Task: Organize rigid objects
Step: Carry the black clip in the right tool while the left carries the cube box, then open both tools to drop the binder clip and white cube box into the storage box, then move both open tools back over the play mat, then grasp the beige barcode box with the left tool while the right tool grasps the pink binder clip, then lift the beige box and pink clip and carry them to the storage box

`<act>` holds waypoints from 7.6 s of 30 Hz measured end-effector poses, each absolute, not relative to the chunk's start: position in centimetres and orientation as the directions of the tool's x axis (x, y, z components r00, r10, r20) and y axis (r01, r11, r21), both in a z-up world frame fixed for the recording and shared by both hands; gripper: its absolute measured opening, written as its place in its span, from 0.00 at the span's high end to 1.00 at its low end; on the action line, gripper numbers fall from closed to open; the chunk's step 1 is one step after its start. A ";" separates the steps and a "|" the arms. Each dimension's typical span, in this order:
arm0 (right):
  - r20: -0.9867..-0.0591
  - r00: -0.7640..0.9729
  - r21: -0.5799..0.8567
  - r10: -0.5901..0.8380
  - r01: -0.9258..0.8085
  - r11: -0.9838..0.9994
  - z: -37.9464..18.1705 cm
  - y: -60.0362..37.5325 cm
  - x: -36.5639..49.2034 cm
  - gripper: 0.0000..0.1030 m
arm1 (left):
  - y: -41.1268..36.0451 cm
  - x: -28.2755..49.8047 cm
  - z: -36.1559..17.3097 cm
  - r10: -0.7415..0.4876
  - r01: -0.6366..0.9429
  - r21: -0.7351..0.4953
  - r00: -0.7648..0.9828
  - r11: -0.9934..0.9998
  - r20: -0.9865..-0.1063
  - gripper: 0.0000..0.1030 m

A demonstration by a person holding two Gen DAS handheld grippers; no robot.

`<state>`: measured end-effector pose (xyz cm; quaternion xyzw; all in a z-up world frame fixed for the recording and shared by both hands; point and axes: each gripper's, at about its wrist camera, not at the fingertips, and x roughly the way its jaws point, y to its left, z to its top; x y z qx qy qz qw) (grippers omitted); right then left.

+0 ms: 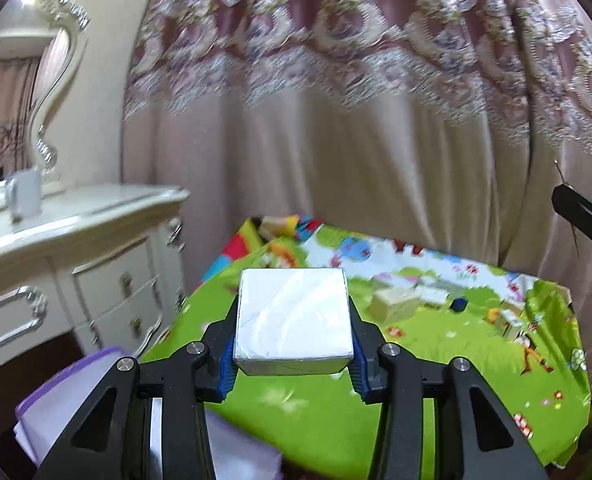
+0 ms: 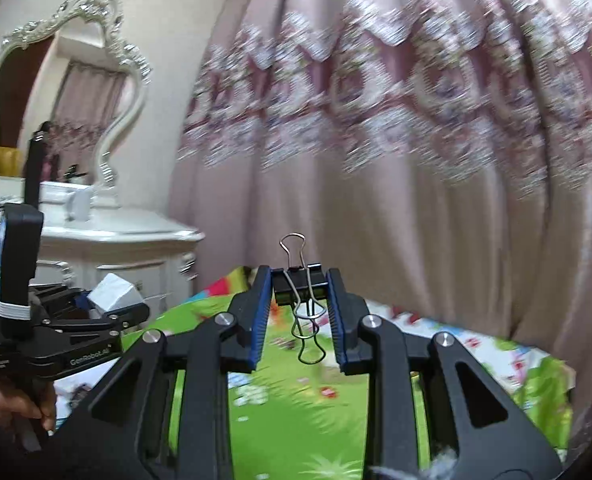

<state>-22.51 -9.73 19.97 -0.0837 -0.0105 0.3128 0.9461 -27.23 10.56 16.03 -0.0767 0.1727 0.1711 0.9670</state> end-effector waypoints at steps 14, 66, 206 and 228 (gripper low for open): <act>-0.496 0.403 -0.119 0.769 -0.909 0.400 11.7 6.3 -21.2 0.70 | 21.6 -32.3 7.2 0.332 -0.585 -0.190 0.665 0.789 -0.669 0.56; -0.758 0.591 0.088 0.276 -0.326 0.941 1.0 -25.2 -1.8 0.18 | 6.8 2.7 1.9 -0.063 0.084 -0.013 0.618 0.996 -0.783 0.16; -0.098 0.623 -0.236 0.776 -0.772 0.589 21.8 -4.7 -26.8 0.74 | 13.5 -31.7 17.4 0.398 -0.436 -0.089 0.874 0.896 -0.279 0.49; -0.621 0.230 -0.120 0.750 -0.973 0.198 10.0 11.1 -25.9 0.74 | 23.9 -35.7 7.5 0.474 -0.678 -0.149 0.637 0.720 -0.607 0.49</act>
